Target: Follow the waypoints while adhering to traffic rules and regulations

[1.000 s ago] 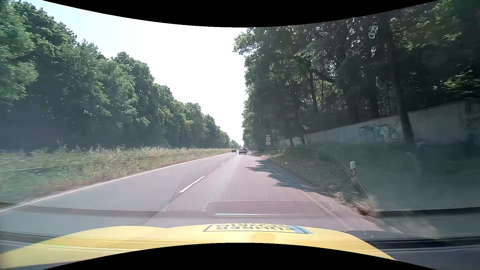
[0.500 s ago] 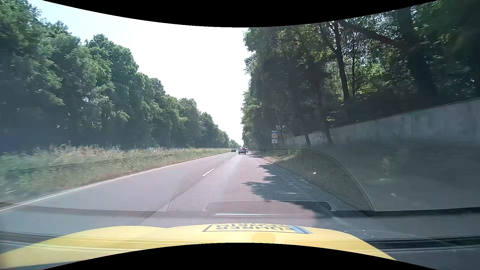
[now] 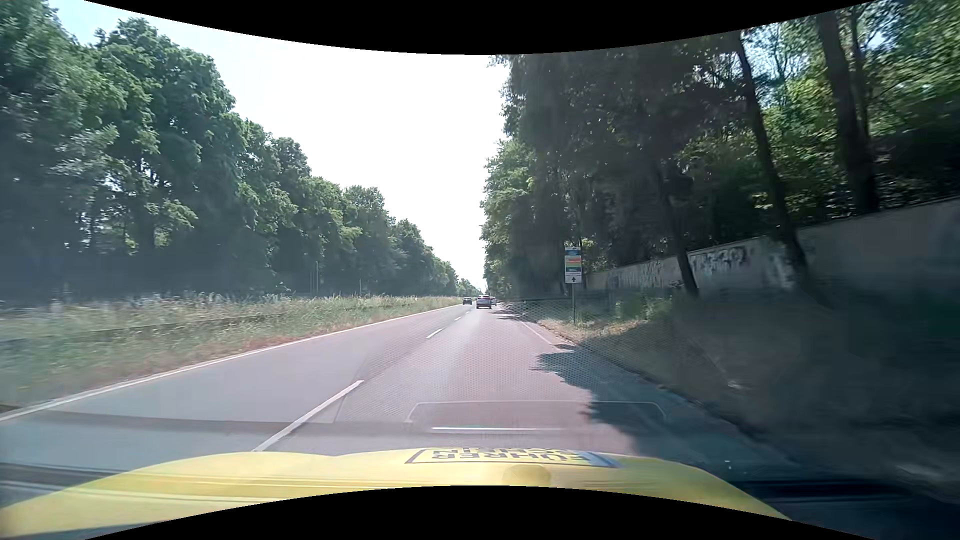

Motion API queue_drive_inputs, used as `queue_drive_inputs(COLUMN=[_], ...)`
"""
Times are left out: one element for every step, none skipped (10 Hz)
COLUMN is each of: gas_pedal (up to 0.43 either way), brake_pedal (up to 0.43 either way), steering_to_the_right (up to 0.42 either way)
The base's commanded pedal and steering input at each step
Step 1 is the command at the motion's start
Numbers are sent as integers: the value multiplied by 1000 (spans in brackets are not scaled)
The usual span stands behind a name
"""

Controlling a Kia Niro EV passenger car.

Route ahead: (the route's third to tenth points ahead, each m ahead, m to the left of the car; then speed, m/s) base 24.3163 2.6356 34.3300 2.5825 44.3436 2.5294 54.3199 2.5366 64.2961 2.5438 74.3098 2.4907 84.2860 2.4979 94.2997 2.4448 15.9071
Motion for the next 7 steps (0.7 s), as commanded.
queue_drive_inputs(gas_pedal=[98, 98, 98, 98, 98, 98, 98], brake_pedal=[0, 0, 0, 0, 0, 0, 0], steering_to_the_right=[-1, -1, -1, -1, -2, -1, -2])
